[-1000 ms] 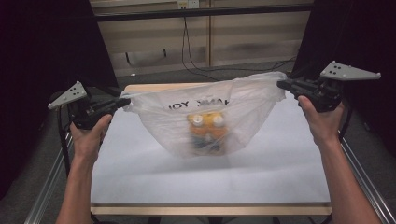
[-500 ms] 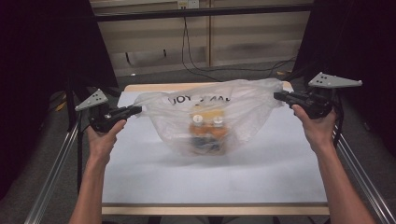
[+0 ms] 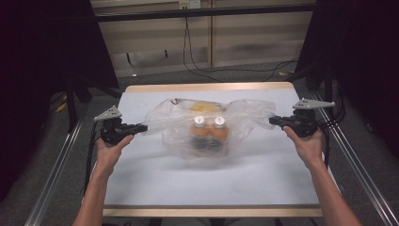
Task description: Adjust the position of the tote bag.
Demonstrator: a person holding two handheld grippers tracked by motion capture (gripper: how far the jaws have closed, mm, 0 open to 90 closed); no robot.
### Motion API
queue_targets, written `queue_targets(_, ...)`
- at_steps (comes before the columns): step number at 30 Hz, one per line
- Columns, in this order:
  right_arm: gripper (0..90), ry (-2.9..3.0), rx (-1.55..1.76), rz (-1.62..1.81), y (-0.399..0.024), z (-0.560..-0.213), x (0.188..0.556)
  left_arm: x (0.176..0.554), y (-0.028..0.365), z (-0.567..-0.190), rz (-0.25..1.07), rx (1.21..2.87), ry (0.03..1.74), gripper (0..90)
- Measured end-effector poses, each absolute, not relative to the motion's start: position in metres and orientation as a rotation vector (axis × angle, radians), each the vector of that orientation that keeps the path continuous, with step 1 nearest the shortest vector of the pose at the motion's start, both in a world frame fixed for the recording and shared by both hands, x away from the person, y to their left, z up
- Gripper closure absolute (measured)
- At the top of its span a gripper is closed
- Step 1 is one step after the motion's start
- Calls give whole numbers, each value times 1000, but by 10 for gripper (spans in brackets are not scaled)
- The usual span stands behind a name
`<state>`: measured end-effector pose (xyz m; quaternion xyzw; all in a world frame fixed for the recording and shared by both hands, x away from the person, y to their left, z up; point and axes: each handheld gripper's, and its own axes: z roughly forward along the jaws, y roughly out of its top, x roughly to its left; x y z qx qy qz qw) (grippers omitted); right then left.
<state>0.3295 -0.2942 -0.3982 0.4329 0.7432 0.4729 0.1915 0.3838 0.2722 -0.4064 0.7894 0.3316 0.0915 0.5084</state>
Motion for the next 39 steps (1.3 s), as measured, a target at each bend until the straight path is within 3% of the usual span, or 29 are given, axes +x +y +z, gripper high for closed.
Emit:
queue_targets(9, 890, 2088, 1198, 1399, -294, -413, 328, 377, 271, -397, 217, 1841, 736, 893)
queue_targets(17, 864, 2047, 1123, 1475, -295, -395, 315, 365, 270, -376, 249, 1774, 670, 784)
queue_targets(29, 746, 2002, 1037, 1537, -305, -373, 296, 350, 285, -363, 288, 1713, 648, 601)
queue_targets(30, 697, 1988, 1026, 1540, -306, -369, 292, 347, 287, -362, 300, 1712, 650, 547)
queue_targets(33, 652, 1974, 1018, 1541, -307, -365, 288, 338, 291, -355, 326, 1683, 642, 525)
queue_targets(35, 597, 1959, 1008, 1538, -309, -358, 280, 332, 295, -350, 359, 1689, 635, 463)
queue_targets(39, 574, 1961, 987, 1531, -308, -353, 273, 319, 303, -338, 411, 1677, 642, 415)
